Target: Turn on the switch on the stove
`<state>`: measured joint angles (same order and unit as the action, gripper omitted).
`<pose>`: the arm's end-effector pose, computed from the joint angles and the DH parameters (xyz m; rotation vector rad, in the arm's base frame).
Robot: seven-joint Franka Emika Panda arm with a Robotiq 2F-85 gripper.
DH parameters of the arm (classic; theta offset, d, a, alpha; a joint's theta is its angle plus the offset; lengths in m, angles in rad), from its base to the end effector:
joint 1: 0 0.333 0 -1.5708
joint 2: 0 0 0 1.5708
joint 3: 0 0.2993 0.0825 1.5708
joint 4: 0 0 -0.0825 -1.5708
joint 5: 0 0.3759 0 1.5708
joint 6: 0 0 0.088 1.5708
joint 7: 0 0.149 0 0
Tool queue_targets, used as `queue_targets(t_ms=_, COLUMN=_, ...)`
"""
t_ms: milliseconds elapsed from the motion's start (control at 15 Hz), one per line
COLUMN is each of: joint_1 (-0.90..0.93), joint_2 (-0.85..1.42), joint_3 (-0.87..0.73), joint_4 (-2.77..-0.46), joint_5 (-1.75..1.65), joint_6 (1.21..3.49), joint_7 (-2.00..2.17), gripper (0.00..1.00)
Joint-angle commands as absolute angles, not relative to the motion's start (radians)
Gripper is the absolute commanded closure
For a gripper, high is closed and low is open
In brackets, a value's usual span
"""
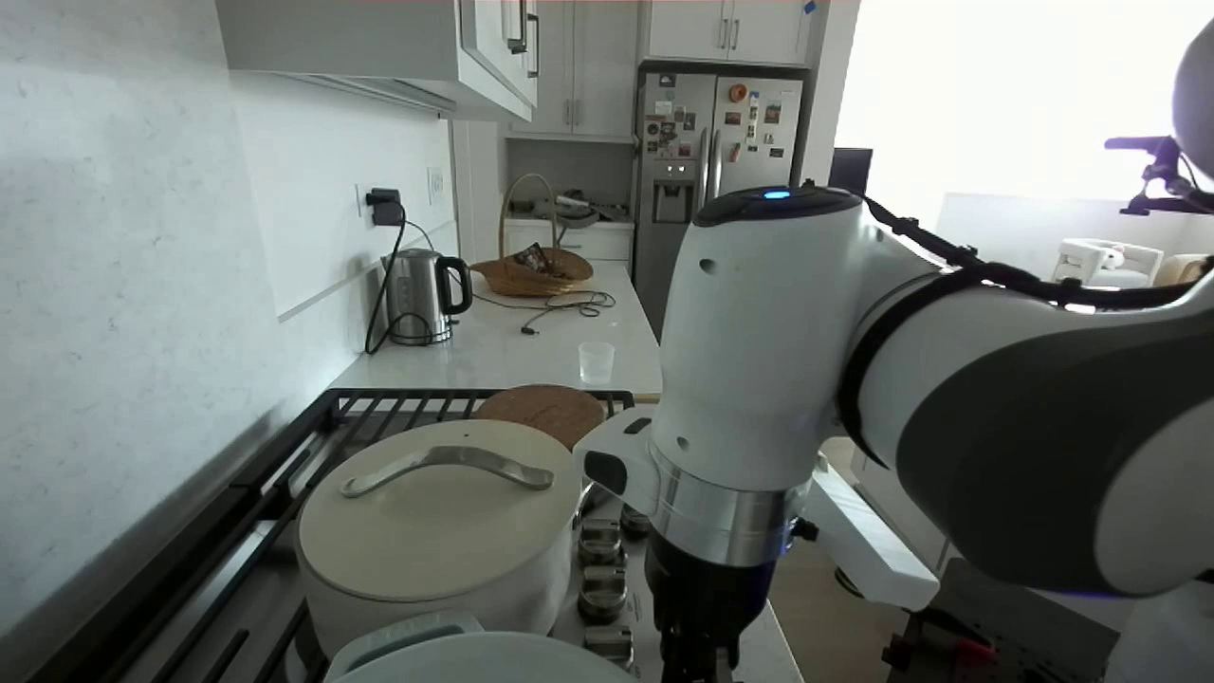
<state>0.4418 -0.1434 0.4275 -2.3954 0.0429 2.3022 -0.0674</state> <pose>0.3089 0.3649 0.3178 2.8152 1.3701 0.0715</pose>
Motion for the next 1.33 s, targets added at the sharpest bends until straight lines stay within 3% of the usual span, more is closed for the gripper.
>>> queue_targets(t_ms=0, joint_1=0.427, joint_2=-0.102, joint_3=0.420, joint_4=-2.384, joint_5=0.035, joint_6=2.310, joint_7=-0.035, gripper=0.95)
queue_targets(t_ms=667, joint_1=0.422, joint_2=-0.027, joint_3=0.425, joint_4=-2.362, joint_5=0.015, joint_6=2.278, joint_7=0.039, gripper=0.95)
queue_targets(t_ms=1267, joint_1=0.422, joint_2=0.013, joint_3=0.393, joint_4=-2.274, joint_5=0.039, joint_6=2.133, joint_7=-0.382, gripper=0.95)
